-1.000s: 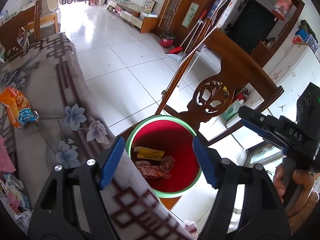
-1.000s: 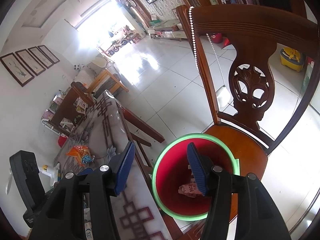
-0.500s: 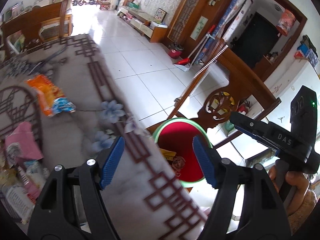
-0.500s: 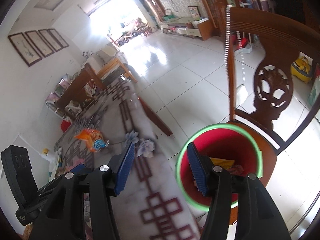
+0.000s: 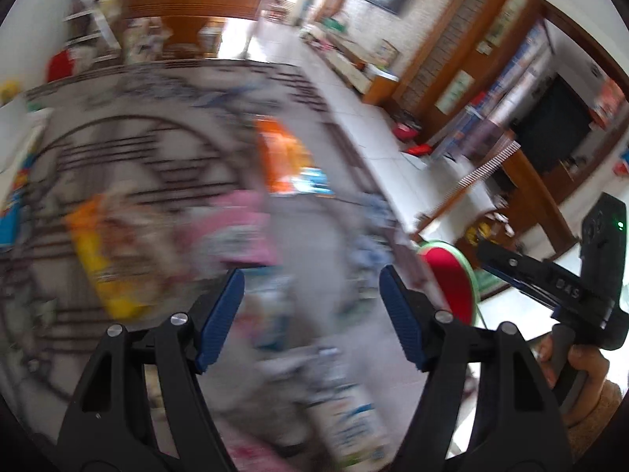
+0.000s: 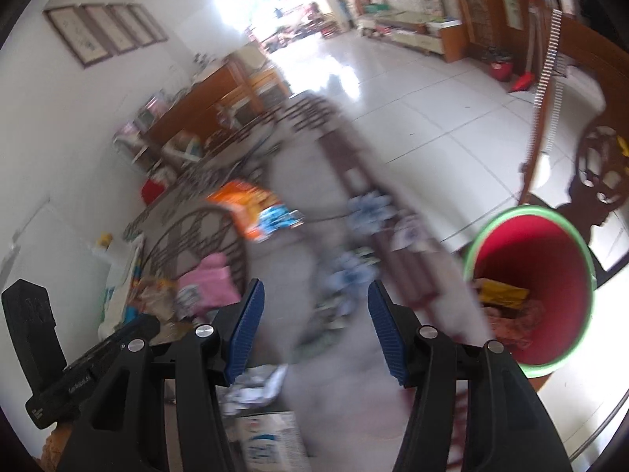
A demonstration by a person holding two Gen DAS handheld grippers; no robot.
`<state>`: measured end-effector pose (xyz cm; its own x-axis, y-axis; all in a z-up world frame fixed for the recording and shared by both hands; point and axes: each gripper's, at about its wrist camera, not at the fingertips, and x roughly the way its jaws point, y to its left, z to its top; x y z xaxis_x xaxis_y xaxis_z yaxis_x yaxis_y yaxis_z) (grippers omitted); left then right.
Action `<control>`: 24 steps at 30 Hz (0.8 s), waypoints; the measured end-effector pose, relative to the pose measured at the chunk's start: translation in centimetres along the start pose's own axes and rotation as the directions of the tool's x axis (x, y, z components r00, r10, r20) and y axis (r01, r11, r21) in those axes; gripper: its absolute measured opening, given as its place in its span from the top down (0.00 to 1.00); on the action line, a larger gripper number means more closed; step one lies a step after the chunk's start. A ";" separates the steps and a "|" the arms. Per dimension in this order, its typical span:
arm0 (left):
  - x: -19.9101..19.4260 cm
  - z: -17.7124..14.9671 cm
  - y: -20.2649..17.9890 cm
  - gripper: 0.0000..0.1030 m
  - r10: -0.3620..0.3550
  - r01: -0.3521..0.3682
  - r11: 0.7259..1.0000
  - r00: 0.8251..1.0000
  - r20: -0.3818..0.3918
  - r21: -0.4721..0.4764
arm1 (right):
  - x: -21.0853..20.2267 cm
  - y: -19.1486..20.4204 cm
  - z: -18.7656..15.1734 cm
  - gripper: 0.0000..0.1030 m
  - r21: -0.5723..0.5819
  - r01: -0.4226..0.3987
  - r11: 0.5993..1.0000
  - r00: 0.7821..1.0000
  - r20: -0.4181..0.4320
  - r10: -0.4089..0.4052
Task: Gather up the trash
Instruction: 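Move both tools back over the table toward the trash pile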
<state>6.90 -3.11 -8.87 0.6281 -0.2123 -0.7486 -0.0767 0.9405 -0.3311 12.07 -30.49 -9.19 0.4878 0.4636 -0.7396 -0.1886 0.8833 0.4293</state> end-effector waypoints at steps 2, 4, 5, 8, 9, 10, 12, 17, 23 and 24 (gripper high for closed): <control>-1.0 -0.3 3.4 0.34 0.048 -0.048 0.998 0.999 0.005 -0.043 | 1.5 2.9 -0.4 0.47 -0.044 -0.014 0.999 1.000 -0.025 0.013; -1.7 -0.4 6.1 0.34 0.085 -0.085 0.993 0.996 0.002 -0.081 | 2.9 5.5 -0.7 0.47 -0.077 -0.040 0.996 0.998 -0.052 0.036; -2.1 -0.7 7.8 0.34 0.106 -0.106 0.989 0.994 -0.003 -0.106 | 3.8 7.0 -0.8 0.47 -0.100 -0.057 0.993 0.996 -0.071 0.050; -3.2 -1.6 11.5 0.34 0.149 -0.150 0.975 0.989 -0.018 -0.167 | 6.1 11.1 -1.0 0.46 -0.177 -0.092 0.980 0.991 -0.116 0.072; -3.5 -1.9 12.5 0.34 0.159 -0.160 0.970 0.987 -0.020 -0.181 | 7.2 13.1 -1.0 0.40 -0.212 -0.114 0.971 0.987 -0.135 0.087; -3.9 -2.3 13.5 0.34 0.171 -0.172 0.965 0.985 -0.023 -0.197 | 7.8 14.3 -1.0 0.39 -0.234 -0.129 0.964 0.984 -0.147 0.096; -4.4 -2.8 15.1 0.34 0.183 -0.185 0.957 0.983 -0.030 -0.223 | 9.5 17.1 -1.1 0.39 -0.287 -0.155 0.945 0.978 -0.179 0.107; -4.7 -3.2 17.7 0.34 0.197 -0.199 0.939 0.980 -0.038 -0.280 | 13.6 23.4 -1.8 0.38 -0.418 -0.207 0.885 0.961 -0.258 0.103; -4.1 -3.0 19.6 0.34 0.189 -0.193 0.924 0.981 -0.044 -0.330 | 18.1 25.4 -3.6 0.65 -0.531 -0.147 0.834 0.952 -0.305 -0.026; -3.8 -2.8 19.8 0.34 0.182 -0.188 0.924 0.982 -0.048 -0.334 | 18.5 25.2 -3.7 0.67 -0.533 -0.137 0.835 0.951 -0.308 -0.041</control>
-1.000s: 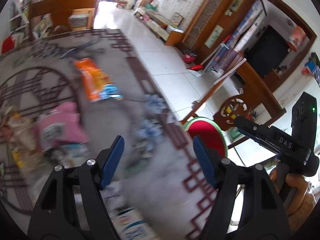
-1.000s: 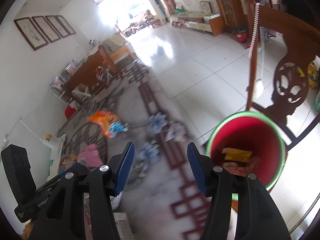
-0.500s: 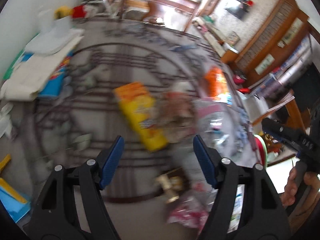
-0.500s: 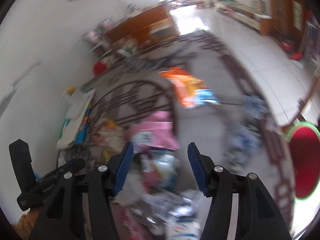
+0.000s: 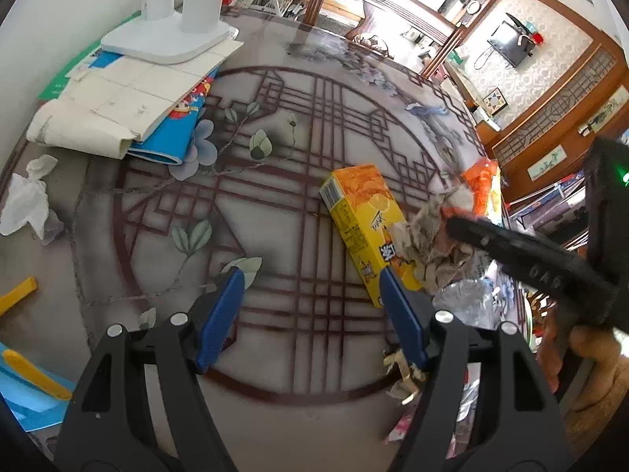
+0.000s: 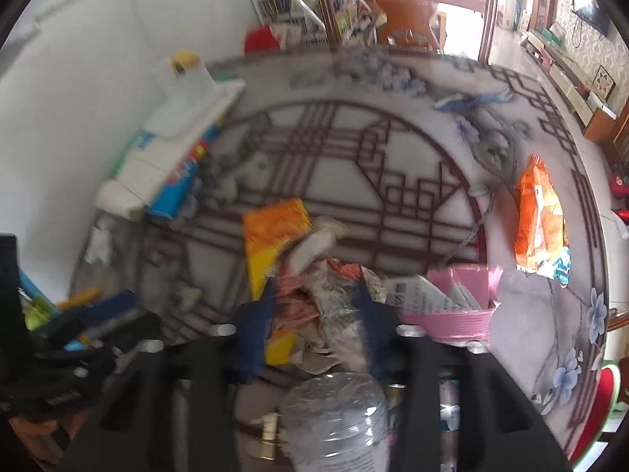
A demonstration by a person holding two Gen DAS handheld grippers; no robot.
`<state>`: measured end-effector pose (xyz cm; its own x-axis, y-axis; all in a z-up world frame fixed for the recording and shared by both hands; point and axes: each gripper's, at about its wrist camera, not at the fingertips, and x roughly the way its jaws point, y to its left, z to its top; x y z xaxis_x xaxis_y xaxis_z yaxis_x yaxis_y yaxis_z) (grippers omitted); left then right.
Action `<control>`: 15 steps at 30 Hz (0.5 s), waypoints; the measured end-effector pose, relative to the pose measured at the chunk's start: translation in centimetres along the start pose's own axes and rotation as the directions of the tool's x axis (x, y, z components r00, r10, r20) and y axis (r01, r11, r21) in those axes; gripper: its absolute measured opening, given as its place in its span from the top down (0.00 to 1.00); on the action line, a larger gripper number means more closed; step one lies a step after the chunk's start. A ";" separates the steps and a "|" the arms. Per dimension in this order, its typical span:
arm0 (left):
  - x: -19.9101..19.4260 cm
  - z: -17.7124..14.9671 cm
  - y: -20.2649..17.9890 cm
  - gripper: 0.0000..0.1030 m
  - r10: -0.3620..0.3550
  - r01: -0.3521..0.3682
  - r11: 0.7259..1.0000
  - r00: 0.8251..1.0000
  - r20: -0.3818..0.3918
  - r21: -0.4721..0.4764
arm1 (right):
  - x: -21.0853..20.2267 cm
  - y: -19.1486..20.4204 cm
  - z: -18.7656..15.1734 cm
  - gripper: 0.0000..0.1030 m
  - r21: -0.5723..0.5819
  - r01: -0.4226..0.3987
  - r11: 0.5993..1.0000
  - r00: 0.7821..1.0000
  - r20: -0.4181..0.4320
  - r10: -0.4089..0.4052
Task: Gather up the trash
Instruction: 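Move both tools back over the table toward the trash pile, then grasp the orange-yellow drink carton with the left tool while the right tool grasps crumpled paper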
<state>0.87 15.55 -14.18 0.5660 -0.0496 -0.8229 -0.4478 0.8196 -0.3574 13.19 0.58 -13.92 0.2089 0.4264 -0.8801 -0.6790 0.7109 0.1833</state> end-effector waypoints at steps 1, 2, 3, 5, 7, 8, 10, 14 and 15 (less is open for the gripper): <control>0.3 0.2 -0.1 0.34 -0.003 0.003 1.000 1.000 -0.003 -0.001 | -0.3 -0.3 -0.1 0.71 0.011 -0.009 1.000 1.000 0.012 0.009; 0.6 0.4 -0.3 0.34 -0.007 0.007 1.000 1.000 -0.007 0.001 | -0.8 -0.6 -0.2 0.72 0.019 -0.016 1.000 1.000 0.027 0.015; 0.9 0.5 -0.4 0.34 -0.009 0.009 1.000 1.000 -0.010 0.002 | -1.9 -1.0 -0.3 0.73 0.031 -0.026 0.999 0.998 0.060 0.024; 2.0 1.2 -1.0 0.34 -0.023 0.022 1.000 0.999 -0.023 -0.001 | -4.1 -1.5 -0.4 0.74 0.048 -0.032 0.998 0.992 0.125 0.026; 3.3 1.9 -1.9 0.34 -0.028 0.028 1.000 0.999 -0.036 0.001 | -6.3 -2.3 -0.7 0.74 0.072 -0.029 0.997 0.983 0.182 0.016; 3.9 2.1 -2.2 0.34 -0.029 0.029 1.000 0.999 -0.042 0.001 | -7.4 -2.9 -1.0 0.74 0.090 -0.031 0.995 0.978 0.207 0.011; 5.4 2.8 -3.1 0.34 -0.040 0.040 0.999 0.997 -0.059 -0.007 | -8.7 -3.9 -1.7 0.73 0.125 -0.035 0.992 0.973 0.229 0.005; 8.2 3.6 -5.5 0.34 0.004 -0.001 0.999 0.997 -0.083 0.036 | -10.4 -6.1 -4.2 0.73 0.214 -0.023 0.977 0.970 0.242 -0.031; 8.8 3.7 -6.0 0.34 0.019 -0.014 0.998 0.996 -0.086 0.057 | -10.5 -6.6 -5.0 0.73 0.237 -0.020 0.971 0.971 0.236 -0.038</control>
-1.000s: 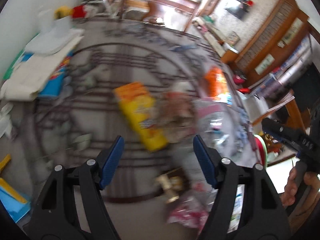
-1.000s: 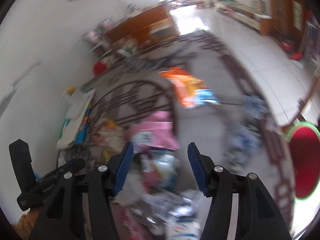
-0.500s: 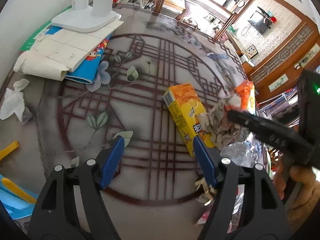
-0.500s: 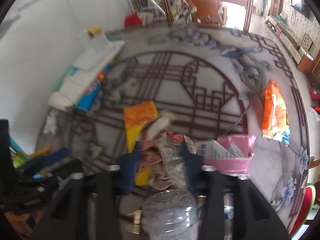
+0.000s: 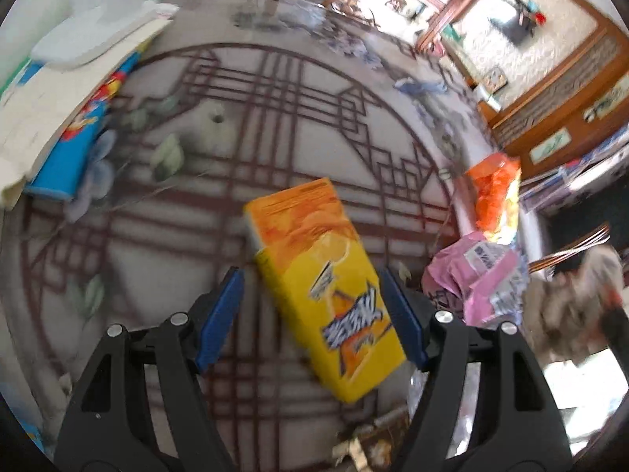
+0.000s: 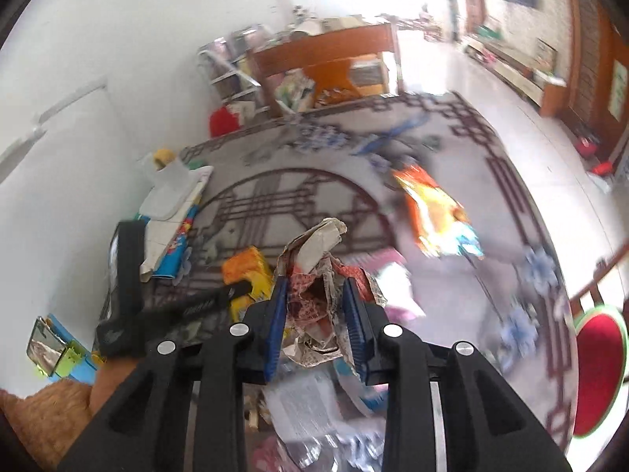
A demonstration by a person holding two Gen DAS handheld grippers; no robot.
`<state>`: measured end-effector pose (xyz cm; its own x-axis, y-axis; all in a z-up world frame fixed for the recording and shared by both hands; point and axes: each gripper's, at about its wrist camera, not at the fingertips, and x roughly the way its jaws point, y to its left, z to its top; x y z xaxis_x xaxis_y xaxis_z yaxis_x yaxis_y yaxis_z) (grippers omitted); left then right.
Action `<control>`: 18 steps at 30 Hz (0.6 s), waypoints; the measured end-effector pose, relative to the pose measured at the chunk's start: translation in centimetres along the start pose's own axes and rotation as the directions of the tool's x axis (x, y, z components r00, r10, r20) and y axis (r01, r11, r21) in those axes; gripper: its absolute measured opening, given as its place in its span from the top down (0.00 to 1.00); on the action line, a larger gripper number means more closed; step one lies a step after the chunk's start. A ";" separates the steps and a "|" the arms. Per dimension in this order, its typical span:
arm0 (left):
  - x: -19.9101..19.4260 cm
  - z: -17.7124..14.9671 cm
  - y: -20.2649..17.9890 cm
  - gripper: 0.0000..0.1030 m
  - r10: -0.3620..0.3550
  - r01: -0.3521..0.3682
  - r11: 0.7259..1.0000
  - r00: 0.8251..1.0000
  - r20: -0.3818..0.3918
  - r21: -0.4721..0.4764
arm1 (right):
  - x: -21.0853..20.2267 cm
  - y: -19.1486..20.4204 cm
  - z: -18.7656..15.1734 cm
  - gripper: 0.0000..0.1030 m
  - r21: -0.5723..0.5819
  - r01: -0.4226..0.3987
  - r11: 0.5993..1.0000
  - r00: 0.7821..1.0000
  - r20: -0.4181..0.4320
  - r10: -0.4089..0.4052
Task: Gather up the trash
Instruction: 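Grasp the orange-yellow drink carton with the left tool while the right tool grasps crumpled paper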
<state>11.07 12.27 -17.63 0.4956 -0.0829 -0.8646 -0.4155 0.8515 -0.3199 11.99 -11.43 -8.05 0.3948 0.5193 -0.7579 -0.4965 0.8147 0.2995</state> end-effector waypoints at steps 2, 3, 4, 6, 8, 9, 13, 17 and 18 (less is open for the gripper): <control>1.0 0.1 -1.3 0.33 0.047 -0.047 0.997 0.999 -0.005 0.067 | -0.4 -0.9 -0.8 0.73 0.033 0.012 0.999 1.000 -0.007 -0.012; 1.4 0.0 -1.9 0.33 0.067 -0.066 0.992 0.998 -0.002 0.107 | -0.6 -1.4 -1.3 0.73 0.049 0.018 0.999 1.000 -0.011 -0.017; 1.5 0.1 -2.1 0.32 0.074 -0.073 0.989 0.997 0.003 0.126 | -0.7 -1.8 -1.8 0.73 0.069 0.023 0.997 1.000 -0.015 -0.022; 1.6 0.1 -2.6 0.32 0.079 -0.080 0.981 0.997 0.010 0.178 | -0.9 -2.5 -2.5 0.73 0.099 0.027 0.995 0.999 -0.021 -0.025; 1.6 0.2 -2.9 0.32 0.079 -0.078 0.972 0.997 0.006 0.223 | -1.1 -3.0 -3.0 0.72 0.121 0.027 0.992 0.999 -0.023 -0.025; 1.6 0.3 -3.0 0.32 0.083 -0.083 0.964 0.996 0.009 0.253 | -1.1 -3.1 -3.1 0.72 0.129 0.025 0.991 0.999 -0.023 -0.022; 1.3 0.3 -3.6 0.35 0.179 -0.187 0.886 0.982 0.060 0.424 | -1.5 -3.1 -3.5 0.72 0.127 0.012 0.992 1.000 -0.020 -0.009; 0.4 0.7 -2.7 0.35 0.166 -0.168 0.902 0.985 0.041 0.398 | -1.6 -2.9 -3.7 0.71 0.126 -0.003 0.992 1.000 -0.017 0.005; 0.2 0.8 -2.3 0.35 0.136 -0.136 0.924 0.990 0.027 0.358 | -1.5 -2.9 -3.7 0.71 0.128 -0.006 0.992 1.000 -0.018 0.009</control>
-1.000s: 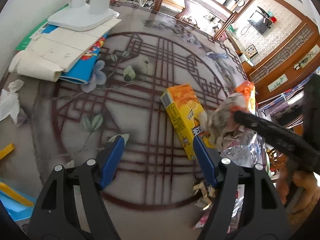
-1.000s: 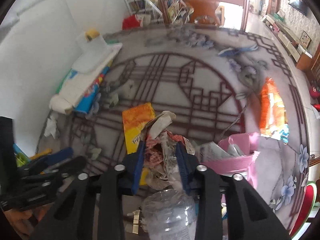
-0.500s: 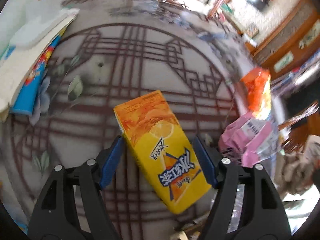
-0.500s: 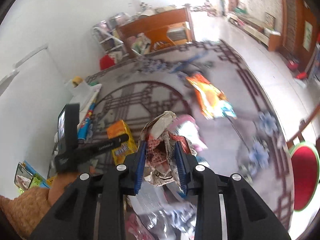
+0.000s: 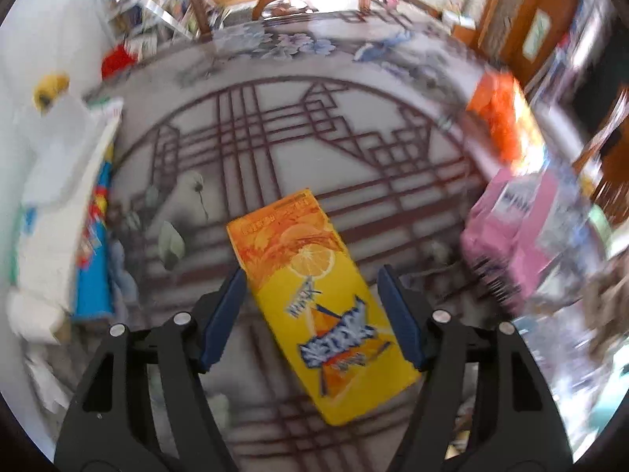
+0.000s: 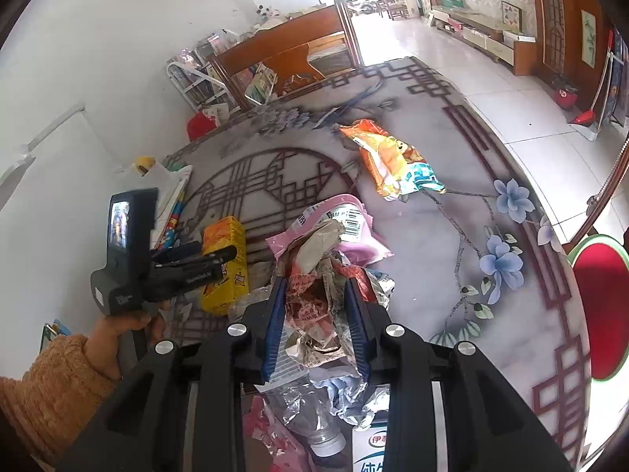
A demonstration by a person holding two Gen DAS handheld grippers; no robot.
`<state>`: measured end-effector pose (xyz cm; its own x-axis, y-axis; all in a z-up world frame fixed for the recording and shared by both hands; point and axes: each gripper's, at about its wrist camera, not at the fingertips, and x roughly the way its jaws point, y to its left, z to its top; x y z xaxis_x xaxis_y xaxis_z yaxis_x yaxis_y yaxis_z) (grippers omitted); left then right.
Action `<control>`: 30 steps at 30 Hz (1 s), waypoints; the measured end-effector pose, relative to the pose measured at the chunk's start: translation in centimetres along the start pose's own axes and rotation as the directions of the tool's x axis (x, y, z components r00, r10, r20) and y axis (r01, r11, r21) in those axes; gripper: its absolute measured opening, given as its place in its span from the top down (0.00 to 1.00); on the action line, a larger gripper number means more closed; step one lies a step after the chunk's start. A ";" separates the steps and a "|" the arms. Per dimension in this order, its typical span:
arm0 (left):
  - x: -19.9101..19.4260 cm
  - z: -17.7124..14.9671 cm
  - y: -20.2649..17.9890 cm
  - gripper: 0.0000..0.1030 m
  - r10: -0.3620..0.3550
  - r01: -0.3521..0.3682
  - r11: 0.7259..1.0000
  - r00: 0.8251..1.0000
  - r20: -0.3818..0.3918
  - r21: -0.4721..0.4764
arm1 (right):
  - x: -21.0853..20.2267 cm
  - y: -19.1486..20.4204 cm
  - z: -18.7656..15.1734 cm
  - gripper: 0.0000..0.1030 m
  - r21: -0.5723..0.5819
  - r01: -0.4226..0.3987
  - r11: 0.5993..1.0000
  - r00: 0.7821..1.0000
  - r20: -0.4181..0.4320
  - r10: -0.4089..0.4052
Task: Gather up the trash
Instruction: 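Grasp the orange-yellow drink carton with the left tool while the right tool grasps crumpled paper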
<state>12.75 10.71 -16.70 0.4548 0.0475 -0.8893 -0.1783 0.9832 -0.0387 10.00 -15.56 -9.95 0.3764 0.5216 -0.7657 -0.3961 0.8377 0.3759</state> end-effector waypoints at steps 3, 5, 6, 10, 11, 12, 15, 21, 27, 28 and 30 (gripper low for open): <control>0.0 -0.1 0.5 0.35 -0.032 0.031 0.994 0.999 -0.003 -0.104 | 0.1 0.2 -0.1 0.71 0.002 -0.011 1.000 1.000 -0.005 0.011; 0.4 -0.4 0.4 0.35 -0.013 0.011 0.992 1.000 -0.011 -0.128 | 0.1 0.2 -0.2 0.71 -0.002 -0.014 1.000 1.000 -0.002 0.014; 0.5 -0.5 0.2 0.35 -0.010 0.008 0.991 1.000 -0.016 -0.130 | 0.0 0.2 -0.2 0.71 -0.002 -0.014 1.000 1.000 -0.001 0.014; 0.9 -1.3 -0.1 0.35 -0.023 0.018 0.992 0.999 -0.040 -0.121 | -0.3 -0.2 -0.3 0.70 0.011 -0.008 1.000 1.000 0.006 0.008; 0.9 -1.6 -0.1 0.35 -0.023 0.018 0.993 0.999 -0.042 -0.121 | -0.3 -0.3 -0.3 0.70 0.017 -0.006 1.000 1.000 0.006 0.006; 1.0 -1.7 0.0 0.35 -0.025 0.020 0.992 0.999 -0.041 -0.122 | -0.3 -0.5 -0.3 0.70 0.024 -0.006 1.000 1.000 0.005 0.006; 0.8 -1.9 0.4 0.35 -0.018 0.013 0.991 0.999 -0.039 -0.134 | -0.1 -0.5 -0.3 0.70 0.029 -0.007 1.000 1.000 0.000 0.008; 0.9 -0.8 0.8 0.41 -0.016 0.013 0.989 1.000 -0.014 -0.147 | 0.3 0.1 -0.2 0.70 0.013 -0.024 1.000 1.000 -0.009 0.024; -0.1 -1.3 1.3 0.43 -0.044 0.046 0.981 0.999 0.017 -0.189 | 0.5 0.2 -0.1 0.70 0.011 -0.026 1.000 1.000 -0.011 0.026; -0.8 -1.6 1.3 0.43 -0.038 0.044 0.982 0.999 0.034 -0.185 | 0.6 0.2 0.0 0.70 0.010 -0.027 1.000 1.000 -0.010 0.027; -1.9 -1.8 1.1 0.43 -0.038 0.047 0.983 0.998 0.058 -0.179 | 0.6 0.3 0.1 0.70 0.006 -0.030 1.000 0.999 -0.010 0.030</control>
<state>10.11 11.39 -15.91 0.5110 0.0206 -0.8594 -0.3098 0.9369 -0.1618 10.20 -14.94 -10.24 0.3561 0.5451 -0.7589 -0.4024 0.8225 0.4020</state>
